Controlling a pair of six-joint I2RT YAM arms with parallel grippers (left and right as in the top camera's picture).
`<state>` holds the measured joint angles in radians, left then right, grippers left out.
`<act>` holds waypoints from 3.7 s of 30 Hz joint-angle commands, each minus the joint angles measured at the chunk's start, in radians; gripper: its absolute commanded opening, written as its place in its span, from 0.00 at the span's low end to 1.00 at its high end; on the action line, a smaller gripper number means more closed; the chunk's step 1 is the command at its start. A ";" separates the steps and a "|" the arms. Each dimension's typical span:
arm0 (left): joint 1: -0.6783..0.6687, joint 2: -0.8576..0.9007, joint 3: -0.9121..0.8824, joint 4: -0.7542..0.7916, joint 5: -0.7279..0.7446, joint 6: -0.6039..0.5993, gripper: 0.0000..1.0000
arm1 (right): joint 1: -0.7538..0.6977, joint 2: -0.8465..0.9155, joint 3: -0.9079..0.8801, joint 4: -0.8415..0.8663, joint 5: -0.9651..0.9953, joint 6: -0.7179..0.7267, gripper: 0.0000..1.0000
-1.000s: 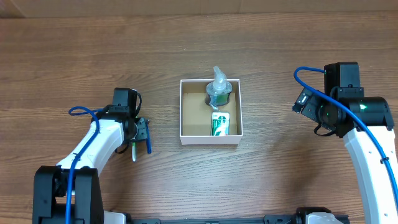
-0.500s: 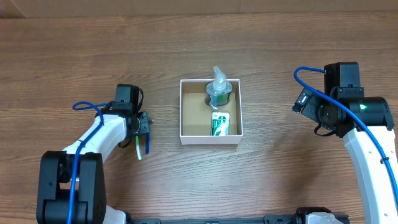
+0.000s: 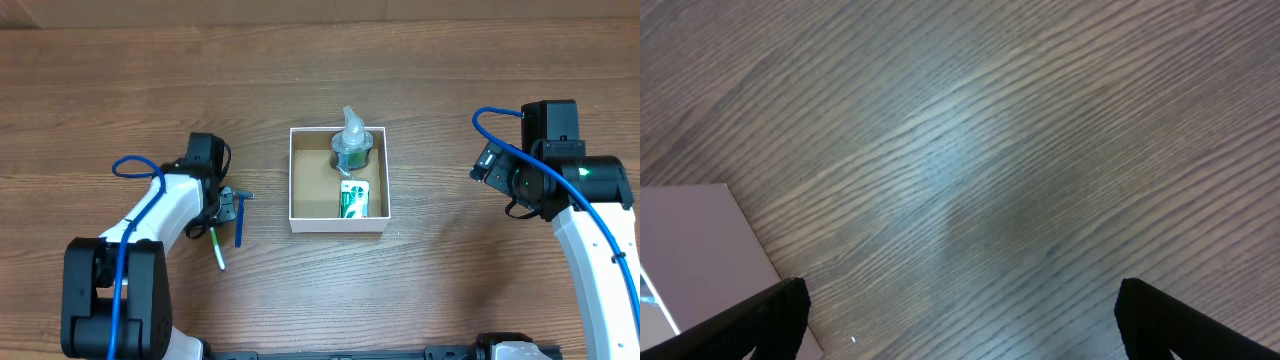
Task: Pack container
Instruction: 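Reach the left gripper to the green toothbrush and grasp it, then lower the toothbrush into the box and open the left gripper, then move the left gripper to the blue razor and grasp it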
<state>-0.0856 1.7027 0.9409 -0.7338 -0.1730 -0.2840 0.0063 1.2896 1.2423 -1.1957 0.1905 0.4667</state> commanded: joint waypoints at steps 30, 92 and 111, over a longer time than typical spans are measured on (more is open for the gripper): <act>-0.491 -0.137 0.331 0.080 0.103 -0.308 0.11 | -0.004 -0.008 0.021 0.005 0.011 -0.002 1.00; -0.153 -0.145 -0.113 0.099 0.170 -0.069 0.76 | -0.004 -0.008 0.021 0.005 0.011 -0.002 1.00; -0.150 -0.088 -0.115 0.129 0.143 -0.029 0.65 | -0.004 -0.008 0.021 0.005 0.010 -0.002 1.00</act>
<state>-0.2413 1.6066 0.8356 -0.6056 -0.0227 -0.3290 0.0063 1.2896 1.2423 -1.1954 0.1905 0.4667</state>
